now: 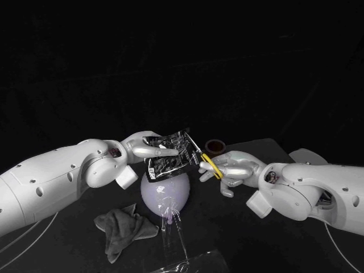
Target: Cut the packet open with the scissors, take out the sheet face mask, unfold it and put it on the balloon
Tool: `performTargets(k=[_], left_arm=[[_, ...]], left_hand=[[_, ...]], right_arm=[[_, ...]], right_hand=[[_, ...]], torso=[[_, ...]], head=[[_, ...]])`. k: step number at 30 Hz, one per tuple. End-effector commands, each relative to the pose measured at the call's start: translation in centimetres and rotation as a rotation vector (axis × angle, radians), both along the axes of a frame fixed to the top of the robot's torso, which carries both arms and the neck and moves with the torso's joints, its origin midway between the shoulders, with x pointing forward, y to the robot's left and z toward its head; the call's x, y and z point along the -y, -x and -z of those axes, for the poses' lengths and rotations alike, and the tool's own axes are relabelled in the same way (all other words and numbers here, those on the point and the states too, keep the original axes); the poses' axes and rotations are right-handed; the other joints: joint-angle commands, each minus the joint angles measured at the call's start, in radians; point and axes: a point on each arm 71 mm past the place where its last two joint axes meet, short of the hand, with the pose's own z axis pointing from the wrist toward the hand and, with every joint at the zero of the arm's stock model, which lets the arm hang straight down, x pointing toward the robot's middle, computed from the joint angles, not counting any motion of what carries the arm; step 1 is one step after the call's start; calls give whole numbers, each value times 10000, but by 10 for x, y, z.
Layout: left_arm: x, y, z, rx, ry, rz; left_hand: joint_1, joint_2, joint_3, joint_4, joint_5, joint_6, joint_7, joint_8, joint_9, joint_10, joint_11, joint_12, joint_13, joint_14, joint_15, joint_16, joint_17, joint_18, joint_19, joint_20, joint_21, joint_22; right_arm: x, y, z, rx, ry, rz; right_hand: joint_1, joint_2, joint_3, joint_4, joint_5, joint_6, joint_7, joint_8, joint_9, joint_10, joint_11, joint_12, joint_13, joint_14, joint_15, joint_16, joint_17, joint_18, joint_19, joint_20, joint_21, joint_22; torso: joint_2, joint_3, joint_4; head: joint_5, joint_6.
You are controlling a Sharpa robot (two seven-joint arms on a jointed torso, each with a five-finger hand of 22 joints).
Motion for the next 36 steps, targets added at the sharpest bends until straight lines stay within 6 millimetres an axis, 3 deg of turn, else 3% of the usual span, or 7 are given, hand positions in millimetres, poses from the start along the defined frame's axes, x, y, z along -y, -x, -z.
performTargets(k=[1,16,28,36], left_arm=[[4,4,1,-52,-21,415],[-2,0,0,-144,220,9],[-1,4,1,-197,91,370],[0,4,1,-212,64,482]], left_hand=[[-27,97,-65,17,41,86,-1,27,1511,45,19,36,12,-2,-58,66,9,207,25,-60,58,9],[-12,99,-58,6,42,78,-3,20,1537,30,16,32,29,-28,-61,96,52,209,18,-68,78,23],[-16,93,-63,7,42,80,-2,20,1544,32,17,35,34,-32,-61,104,62,208,16,-68,82,26],[-19,92,-67,9,42,83,-3,21,1551,38,16,39,40,-33,-62,113,72,207,15,-68,86,29]], right_arm=[[1,-2,-3,201,-75,-142],[-2,2,-5,204,-86,-369],[-5,-4,-6,404,-162,-324],[-4,-9,-6,407,-133,-308]], right_hand=[[11,-106,52,6,-2,-2,405,-37,-9,-42,-3,-28,-8,199,80,-29,12,79,-19,62,-22,10],[10,-116,70,4,-2,12,403,-30,-9,-33,-5,-24,-24,192,79,-37,-17,84,-29,63,-42,-5],[25,-93,111,-4,-2,21,404,-27,-13,-54,-2,-37,-61,195,81,-31,-3,80,-18,65,-23,3],[42,-63,135,-11,-2,34,403,-21,-15,-53,-2,-37,-84,196,81,-29,0,82,-20,66,-30,-4]], torso=[[-5,-6,3],[-5,-6,8],[9,7,0],[-5,-4,0]], head=[[-13,36],[-32,72],[-7,90],[-12,77]])
